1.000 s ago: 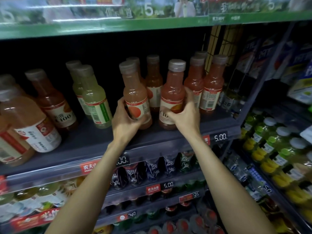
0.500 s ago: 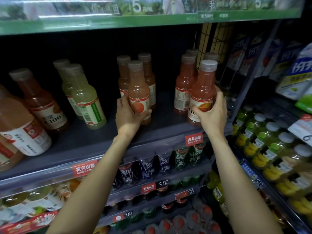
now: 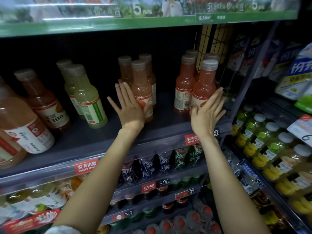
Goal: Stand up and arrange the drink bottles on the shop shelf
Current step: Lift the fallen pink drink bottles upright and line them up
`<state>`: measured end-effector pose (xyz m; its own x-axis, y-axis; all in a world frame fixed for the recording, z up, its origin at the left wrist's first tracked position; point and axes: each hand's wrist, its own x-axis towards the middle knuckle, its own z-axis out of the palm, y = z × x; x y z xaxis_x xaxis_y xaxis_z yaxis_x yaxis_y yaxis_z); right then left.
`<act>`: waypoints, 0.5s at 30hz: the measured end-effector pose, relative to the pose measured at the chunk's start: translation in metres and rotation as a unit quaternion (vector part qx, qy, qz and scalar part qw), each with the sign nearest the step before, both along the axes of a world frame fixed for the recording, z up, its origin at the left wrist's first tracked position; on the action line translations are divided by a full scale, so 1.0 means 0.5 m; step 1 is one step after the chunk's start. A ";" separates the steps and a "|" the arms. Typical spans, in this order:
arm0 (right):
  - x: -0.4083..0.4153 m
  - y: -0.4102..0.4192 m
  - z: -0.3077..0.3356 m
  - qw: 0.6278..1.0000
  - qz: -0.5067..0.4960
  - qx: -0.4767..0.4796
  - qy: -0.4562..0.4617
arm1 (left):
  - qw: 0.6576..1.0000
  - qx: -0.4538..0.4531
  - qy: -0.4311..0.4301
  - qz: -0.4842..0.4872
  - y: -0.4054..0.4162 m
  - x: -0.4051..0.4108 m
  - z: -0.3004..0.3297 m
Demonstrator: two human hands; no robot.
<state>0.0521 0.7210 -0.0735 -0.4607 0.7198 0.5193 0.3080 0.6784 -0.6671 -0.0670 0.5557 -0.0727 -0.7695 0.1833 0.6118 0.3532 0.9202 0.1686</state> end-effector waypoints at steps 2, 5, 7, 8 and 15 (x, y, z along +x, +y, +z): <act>0.010 0.007 0.003 1.000 0.008 0.003 -0.009 | 1.000 -0.023 -0.011 -0.002 -0.004 -0.004 -0.007; 0.041 0.009 0.006 0.999 0.034 0.014 0.012 | 0.999 -0.033 -0.023 -0.023 -0.022 0.010 -0.015; 0.071 -0.002 0.008 0.995 0.056 0.050 0.065 | 0.997 0.005 -0.022 -0.069 -0.045 0.036 -0.013; 0.088 -0.011 0.008 0.992 0.071 0.060 0.090 | 0.995 0.028 -0.018 -0.098 -0.063 0.052 -0.013; 0.127 -0.116 0.003 0.953 0.280 0.082 0.079 | 0.968 0.127 -0.077 -0.201 -0.262 0.198 -0.003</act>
<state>0.1155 0.6632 -0.0722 -0.6555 0.2873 0.6984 -0.2275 0.8067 -0.5454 0.0320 0.4249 -0.0740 -0.7529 0.3448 0.5606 0.6266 0.6360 0.4504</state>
